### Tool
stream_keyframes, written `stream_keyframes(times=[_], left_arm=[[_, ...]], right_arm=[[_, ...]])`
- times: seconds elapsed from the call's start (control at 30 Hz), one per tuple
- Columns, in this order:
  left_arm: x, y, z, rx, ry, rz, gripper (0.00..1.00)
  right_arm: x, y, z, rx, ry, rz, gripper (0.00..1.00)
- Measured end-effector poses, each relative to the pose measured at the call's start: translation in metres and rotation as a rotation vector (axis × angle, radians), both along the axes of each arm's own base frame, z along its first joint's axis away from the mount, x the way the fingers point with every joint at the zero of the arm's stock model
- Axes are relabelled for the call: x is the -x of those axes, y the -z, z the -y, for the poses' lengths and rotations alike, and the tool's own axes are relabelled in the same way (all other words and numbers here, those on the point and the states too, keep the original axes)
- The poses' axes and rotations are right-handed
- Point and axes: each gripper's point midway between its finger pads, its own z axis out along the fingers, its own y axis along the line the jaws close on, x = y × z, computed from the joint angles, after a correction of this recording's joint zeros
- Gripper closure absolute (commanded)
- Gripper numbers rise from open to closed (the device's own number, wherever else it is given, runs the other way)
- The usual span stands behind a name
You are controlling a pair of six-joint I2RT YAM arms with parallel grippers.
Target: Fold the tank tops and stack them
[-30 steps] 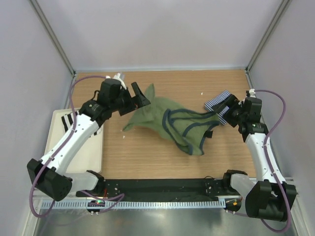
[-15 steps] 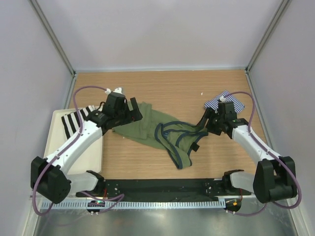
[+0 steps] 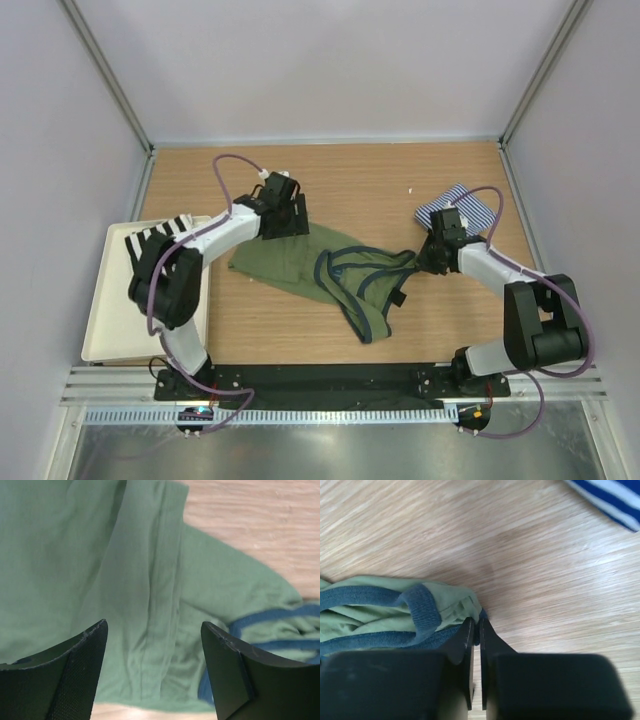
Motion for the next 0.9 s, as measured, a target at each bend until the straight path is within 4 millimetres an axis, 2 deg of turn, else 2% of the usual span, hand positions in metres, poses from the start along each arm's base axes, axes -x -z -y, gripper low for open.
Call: stream_keyframes(times=[0.17,0.27,0.3,0.37,0.4,0.57,0.63,0.7,0.77,0.83,0.9], left_arm=[[-0.03,0.028,0.008,-0.062,-0.013,-0.028,0.4],[-0.039,0.041,0.011,-0.088,-0.001,-0.047,0.53],[-0.04,0.045,0.012,-0.094,0.001,-0.057,0.68],[-0.042,0.052,0.013,-0.105,0.007,-0.074,0.85],[-0.042,0.055,0.014,-0.11,0.012,-0.081,1.0],[-0.045,0.054,0.007,-0.056,0.011,-0.123,1.0],[-0.051,0.048,-0.008,0.01,-0.03,-0.148,1.0],[-0.061,0.033,-0.032,0.058,-0.1,-0.144,1.0],[-0.072,0.0,-0.062,0.1,-0.184,-0.091,1.0],[-0.078,-0.05,-0.087,0.137,-0.254,0.014,1.0],[-0.068,-0.108,-0.1,0.172,-0.291,0.152,1.0]], right_arm=[[-0.006,-0.012,0.008,0.03,0.036,0.052,0.99],[-0.009,-0.023,0.01,0.034,0.045,0.092,0.99],[-0.01,-0.025,0.01,0.035,0.048,0.1,0.99],[-0.011,-0.027,0.012,0.04,0.055,0.106,0.99],[-0.011,-0.026,0.012,0.044,0.058,0.106,0.99],[-0.015,-0.031,0.018,0.053,0.091,0.105,0.99],[-0.024,-0.041,0.021,0.053,0.108,0.108,0.99],[-0.043,-0.063,0.024,0.047,0.127,0.144,0.99],[-0.064,-0.098,0.027,0.036,0.146,0.216,0.99],[-0.079,-0.134,0.029,0.023,0.161,0.307,0.99],[-0.081,-0.174,0.03,0.004,0.169,0.417,0.99]])
